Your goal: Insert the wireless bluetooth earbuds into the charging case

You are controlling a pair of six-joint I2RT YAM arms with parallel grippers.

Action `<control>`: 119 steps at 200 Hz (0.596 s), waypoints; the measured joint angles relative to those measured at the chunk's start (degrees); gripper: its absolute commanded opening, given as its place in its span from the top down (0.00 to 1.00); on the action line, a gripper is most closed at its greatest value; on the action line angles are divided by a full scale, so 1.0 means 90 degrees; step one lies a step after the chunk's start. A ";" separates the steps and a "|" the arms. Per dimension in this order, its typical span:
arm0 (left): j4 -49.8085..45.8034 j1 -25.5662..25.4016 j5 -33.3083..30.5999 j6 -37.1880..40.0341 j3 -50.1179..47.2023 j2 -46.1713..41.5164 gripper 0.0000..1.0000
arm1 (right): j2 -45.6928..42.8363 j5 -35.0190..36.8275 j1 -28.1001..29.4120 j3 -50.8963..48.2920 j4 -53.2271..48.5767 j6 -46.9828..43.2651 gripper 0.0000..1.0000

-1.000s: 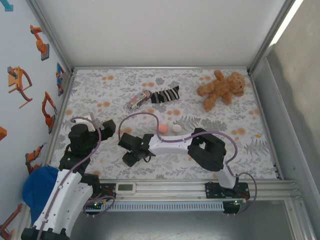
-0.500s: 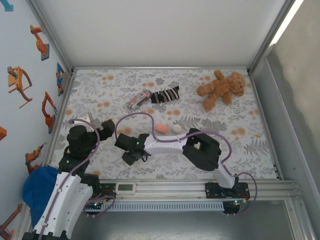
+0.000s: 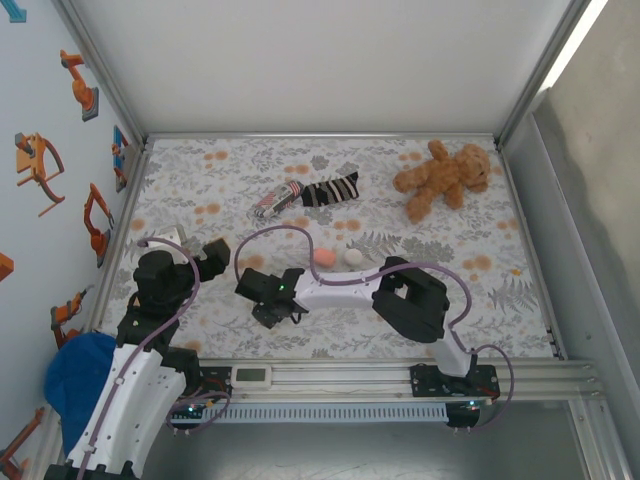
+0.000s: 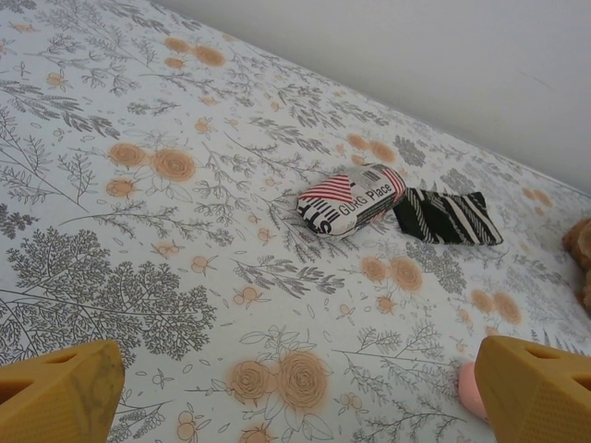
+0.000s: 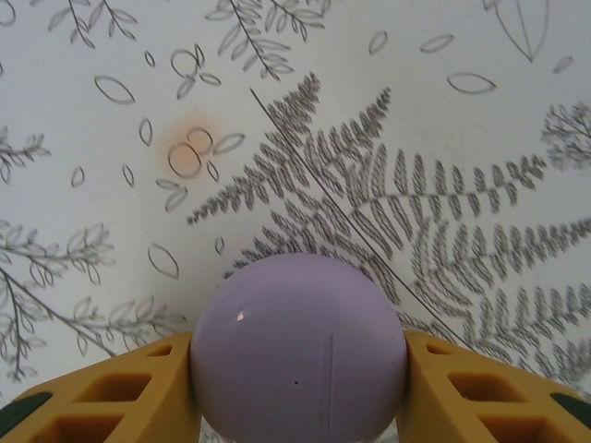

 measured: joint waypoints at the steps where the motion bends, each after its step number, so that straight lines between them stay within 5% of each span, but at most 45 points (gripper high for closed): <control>1: 0.0000 0.0002 0.0002 0.0000 0.0000 0.0002 0.04 | -0.0024 0.0002 0.0000 -0.0017 -0.0002 -0.0012 0.52; 119: 0.0236 0.0012 0.1773 -0.0284 0.0340 0.0330 0.02 | -0.3262 0.0211 -0.1392 -0.1904 0.0928 -0.1700 0.52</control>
